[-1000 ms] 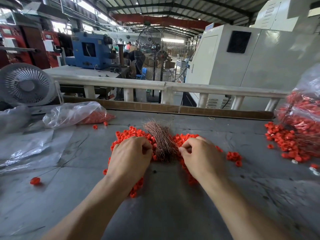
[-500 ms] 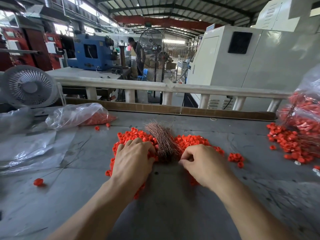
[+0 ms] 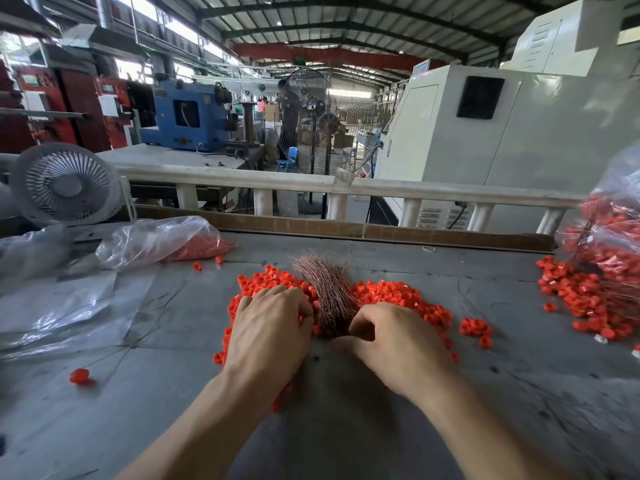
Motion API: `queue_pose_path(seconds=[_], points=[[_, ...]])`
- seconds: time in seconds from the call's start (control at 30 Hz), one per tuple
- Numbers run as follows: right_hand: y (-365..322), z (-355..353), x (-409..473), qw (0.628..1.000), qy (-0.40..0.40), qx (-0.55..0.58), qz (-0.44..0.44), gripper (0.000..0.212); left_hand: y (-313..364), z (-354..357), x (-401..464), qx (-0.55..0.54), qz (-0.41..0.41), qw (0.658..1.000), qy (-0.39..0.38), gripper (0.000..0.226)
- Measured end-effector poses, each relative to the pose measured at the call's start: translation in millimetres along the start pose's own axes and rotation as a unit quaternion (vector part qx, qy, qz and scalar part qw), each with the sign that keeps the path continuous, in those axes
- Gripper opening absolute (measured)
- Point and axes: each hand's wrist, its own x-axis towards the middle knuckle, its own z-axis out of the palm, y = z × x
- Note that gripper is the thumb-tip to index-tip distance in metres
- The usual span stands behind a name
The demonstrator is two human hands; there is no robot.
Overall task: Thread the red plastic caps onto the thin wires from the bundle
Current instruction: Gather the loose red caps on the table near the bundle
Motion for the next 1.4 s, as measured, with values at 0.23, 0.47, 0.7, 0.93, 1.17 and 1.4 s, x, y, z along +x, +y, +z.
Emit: queue_pose_path(seconds=[0.23, 0.47, 0.7, 0.93, 1.17, 1.4], points=[[-4.0, 0.2, -0.1, 0.999, 0.043, 0.008, -0.011, 0.014, 6.7, -3.2, -0.9, -0.083, -0.008, 0.996, 0.016, 0.006], [-2.8, 3.0, -1.6, 0.999, 0.017, -0.038, -0.001, 0.019, 13.3, -0.4, -4.3, -0.133, 0.065, 0.988, -0.035, 0.023], [-4.1, 1.6, -1.3, 1.0, 0.017, -0.018, -0.004, 0.011, 17.9, 2.1, -7.9, -0.143, 0.093, 0.982, -0.077, 0.016], [-5.0, 7.2, -0.2, 0.999, 0.039, 0.027, -0.023, 0.012, 18.3, 4.6, -8.1, -0.2, 0.052, 0.976, -0.074, 0.015], [-3.5, 12.4, 2.2, 0.996, 0.05, 0.062, -0.031, 0.01, 19.6, 2.3, -8.1, -0.255, 0.018, 0.966, -0.041, 0.012], [-5.6, 14.5, 6.3, 0.992, 0.093, 0.063, -0.059, 0.033, 21.2, 0.0, -7.9, -0.258, 0.005, 0.966, -0.025, 0.012]])
